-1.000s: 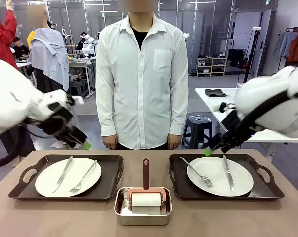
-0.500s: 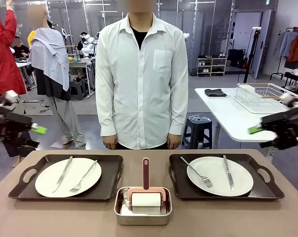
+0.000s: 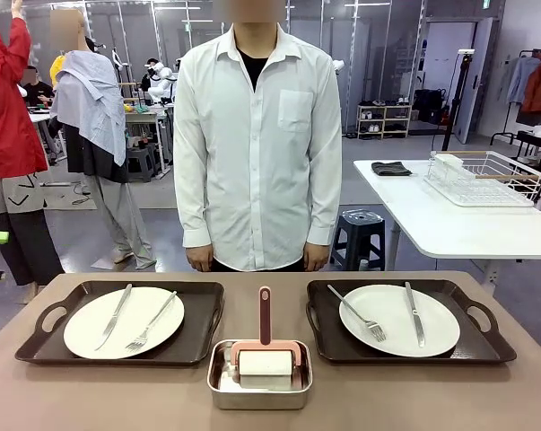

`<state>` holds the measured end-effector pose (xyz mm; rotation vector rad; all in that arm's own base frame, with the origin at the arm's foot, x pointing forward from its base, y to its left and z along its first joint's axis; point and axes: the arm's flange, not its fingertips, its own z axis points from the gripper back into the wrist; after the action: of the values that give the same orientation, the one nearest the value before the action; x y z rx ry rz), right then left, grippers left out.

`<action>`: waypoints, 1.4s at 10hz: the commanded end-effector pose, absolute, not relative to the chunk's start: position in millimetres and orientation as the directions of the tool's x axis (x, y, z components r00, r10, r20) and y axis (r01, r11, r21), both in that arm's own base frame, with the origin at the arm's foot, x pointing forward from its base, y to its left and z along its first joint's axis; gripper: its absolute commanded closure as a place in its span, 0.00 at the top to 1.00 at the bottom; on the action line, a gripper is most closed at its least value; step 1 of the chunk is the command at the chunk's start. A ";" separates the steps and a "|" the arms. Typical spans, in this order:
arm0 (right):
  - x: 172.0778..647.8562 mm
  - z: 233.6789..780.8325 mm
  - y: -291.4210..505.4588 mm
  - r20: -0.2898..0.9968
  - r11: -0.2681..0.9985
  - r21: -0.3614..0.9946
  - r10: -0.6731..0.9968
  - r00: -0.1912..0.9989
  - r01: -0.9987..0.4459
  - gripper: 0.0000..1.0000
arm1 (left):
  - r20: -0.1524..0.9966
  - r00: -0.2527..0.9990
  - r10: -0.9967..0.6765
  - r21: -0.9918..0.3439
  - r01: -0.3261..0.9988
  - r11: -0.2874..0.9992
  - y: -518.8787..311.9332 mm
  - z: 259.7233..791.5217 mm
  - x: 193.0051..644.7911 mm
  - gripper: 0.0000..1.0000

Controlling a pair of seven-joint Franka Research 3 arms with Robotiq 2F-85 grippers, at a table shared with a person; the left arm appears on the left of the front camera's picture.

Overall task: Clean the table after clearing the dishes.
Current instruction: When the left (or right) Handle tray is removed, use the left hand (or right hand) to clean the left (or right) side of the table with the Lint Roller.

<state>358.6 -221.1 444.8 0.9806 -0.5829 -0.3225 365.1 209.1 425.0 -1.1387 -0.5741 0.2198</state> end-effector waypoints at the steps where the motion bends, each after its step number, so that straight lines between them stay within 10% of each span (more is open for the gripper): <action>1: 350.4 432.5 -249.9 0.250 0.468 0.881 -0.583 0.773 0.068 1.00 | 0.300 0.795 0.527 -0.919 0.093 0.383 222.0 423.8 354.0 1.00; 14: 333.6 415.3 -269.8 0.238 0.481 0.869 -0.608 0.757 0.114 1.00 | 0.312 0.783 0.538 -0.904 0.070 0.422 238.9 427.2 340.9 1.00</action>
<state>334.5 -269.4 414.5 0.9741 -0.5712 -0.4715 341.6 235.4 425.0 -1.0999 -0.6243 0.3258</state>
